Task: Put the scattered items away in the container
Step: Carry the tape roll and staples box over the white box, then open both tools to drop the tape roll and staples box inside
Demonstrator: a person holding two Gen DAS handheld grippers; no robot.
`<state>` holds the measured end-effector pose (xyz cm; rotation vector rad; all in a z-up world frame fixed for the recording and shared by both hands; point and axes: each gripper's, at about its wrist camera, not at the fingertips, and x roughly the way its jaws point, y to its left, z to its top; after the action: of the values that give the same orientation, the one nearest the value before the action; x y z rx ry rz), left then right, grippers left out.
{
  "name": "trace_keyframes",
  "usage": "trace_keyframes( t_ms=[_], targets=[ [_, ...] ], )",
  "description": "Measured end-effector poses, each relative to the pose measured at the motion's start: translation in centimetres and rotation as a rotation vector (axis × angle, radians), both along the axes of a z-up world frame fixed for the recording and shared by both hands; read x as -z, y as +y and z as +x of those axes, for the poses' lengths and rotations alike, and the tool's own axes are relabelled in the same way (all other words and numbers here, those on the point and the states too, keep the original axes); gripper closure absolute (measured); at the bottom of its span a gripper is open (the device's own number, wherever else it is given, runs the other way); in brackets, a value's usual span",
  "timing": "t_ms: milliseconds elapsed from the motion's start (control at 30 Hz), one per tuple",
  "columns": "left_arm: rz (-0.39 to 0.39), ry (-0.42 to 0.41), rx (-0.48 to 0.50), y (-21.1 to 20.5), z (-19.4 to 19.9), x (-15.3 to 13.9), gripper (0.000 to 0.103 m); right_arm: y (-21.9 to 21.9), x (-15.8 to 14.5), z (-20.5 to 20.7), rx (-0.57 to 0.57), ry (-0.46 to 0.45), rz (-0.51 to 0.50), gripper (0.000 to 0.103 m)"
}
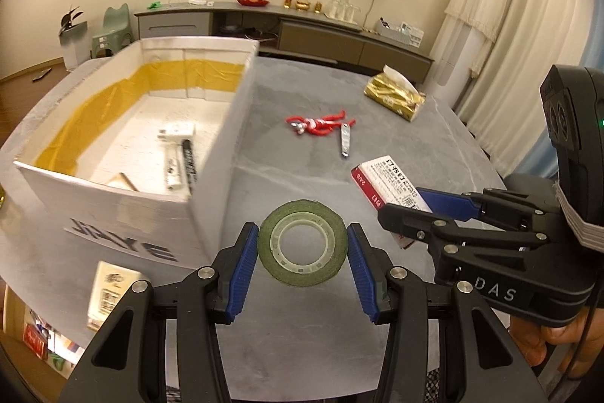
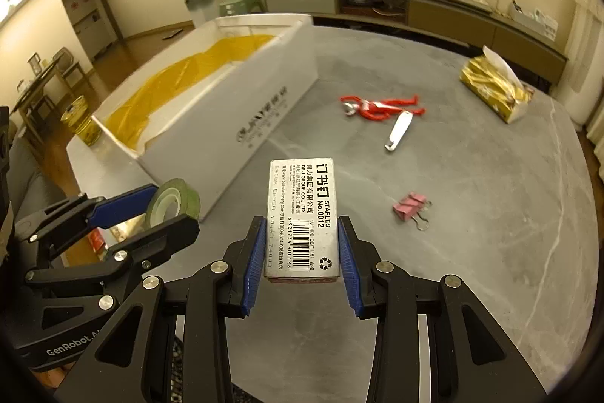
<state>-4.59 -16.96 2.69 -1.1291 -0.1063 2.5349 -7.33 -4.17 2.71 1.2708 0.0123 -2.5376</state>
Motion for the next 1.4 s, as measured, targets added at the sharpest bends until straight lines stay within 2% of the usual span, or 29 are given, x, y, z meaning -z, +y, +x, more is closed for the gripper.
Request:
trace_keyframes(
  t_ms=[733,1133,1400],
  targets=[
    [0.008,0.087,-0.121,-8.7,-1.4,-3.8,0.054,-8.9,-4.0,-1.2,-0.157,0.057,0.022,0.064],
    [-0.005,0.121,-0.167,-11.9,-4.3,-5.2,0.054,-12.0,-5.0,-3.7,-0.204,0.069,0.033,0.064],
    [-0.036,0.123,-0.176,-13.0,-6.7,-5.2,0.054,-13.6,-5.1,-6.1,-0.223,0.075,0.051,0.064]
  ],
)
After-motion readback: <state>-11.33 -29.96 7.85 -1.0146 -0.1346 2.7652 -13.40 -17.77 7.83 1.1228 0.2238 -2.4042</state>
